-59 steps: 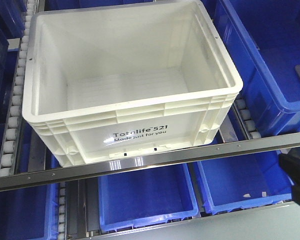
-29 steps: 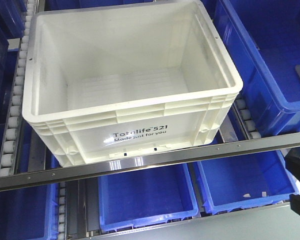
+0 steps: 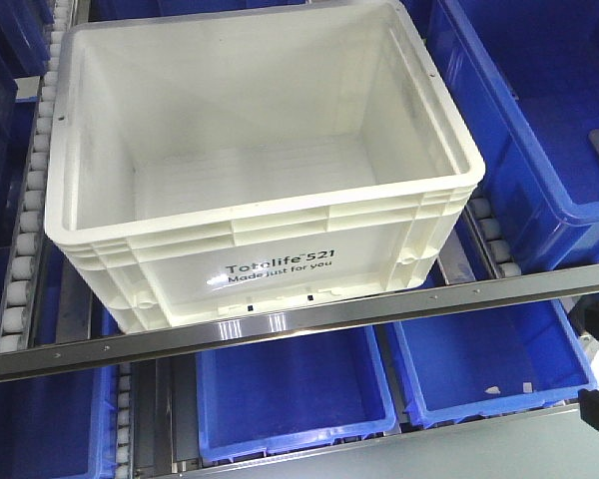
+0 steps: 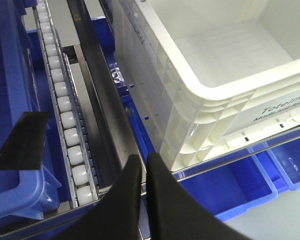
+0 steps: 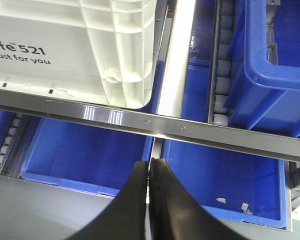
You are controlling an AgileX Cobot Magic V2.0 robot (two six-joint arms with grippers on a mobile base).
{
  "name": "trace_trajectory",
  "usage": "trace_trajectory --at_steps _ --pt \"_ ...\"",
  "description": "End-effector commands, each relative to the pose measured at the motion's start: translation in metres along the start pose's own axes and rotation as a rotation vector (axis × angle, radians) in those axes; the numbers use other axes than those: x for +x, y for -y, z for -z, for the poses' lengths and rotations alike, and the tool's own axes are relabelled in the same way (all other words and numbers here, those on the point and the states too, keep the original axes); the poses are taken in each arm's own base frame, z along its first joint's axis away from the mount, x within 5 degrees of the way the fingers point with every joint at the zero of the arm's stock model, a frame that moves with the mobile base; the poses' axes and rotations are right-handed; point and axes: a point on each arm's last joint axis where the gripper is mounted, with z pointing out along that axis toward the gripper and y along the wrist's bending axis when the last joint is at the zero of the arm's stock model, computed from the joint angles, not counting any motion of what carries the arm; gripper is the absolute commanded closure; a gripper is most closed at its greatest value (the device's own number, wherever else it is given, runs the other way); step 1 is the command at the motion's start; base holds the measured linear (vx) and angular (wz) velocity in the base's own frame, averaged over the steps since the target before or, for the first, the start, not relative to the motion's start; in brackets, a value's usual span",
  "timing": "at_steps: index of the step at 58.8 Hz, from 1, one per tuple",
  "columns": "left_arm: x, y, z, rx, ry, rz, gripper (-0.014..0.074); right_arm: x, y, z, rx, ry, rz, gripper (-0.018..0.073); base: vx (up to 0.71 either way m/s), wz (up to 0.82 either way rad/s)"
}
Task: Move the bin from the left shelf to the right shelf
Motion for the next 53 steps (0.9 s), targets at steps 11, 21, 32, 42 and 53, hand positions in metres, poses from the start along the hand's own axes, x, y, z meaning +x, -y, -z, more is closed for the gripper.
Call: trace_trajectory --at_steps 11,21,32,42,53 --pt "-0.007 -0.001 0.007 -0.01 0.108 -0.027 0.0598 -0.012 0.001 0.005 0.007 0.079 0.01 0.0567 0.0 0.0" --pt "0.014 -0.009 -0.001 -0.11 0.313 -0.028 0.0598 -0.012 0.001 0.005 0.006 0.079 0.009 0.0567 0.0 0.0" --pt "0.063 -0.018 -0.028 -0.238 0.47 0.007 0.0598 -0.012 0.001 0.005 0.006 0.079 0.01 0.0567 0.0 0.0" --pt "0.097 -0.023 -0.044 -0.316 0.556 0.024 0.0598 -0.012 0.001 0.005 0.006 0.079 0.01 0.0567 0.0 0.0" --pt "0.115 -0.024 -0.053 -0.344 0.599 0.038 0.0598 -0.012 0.001 0.005 0.007 0.079 0.011 0.0567 0.0 0.0"
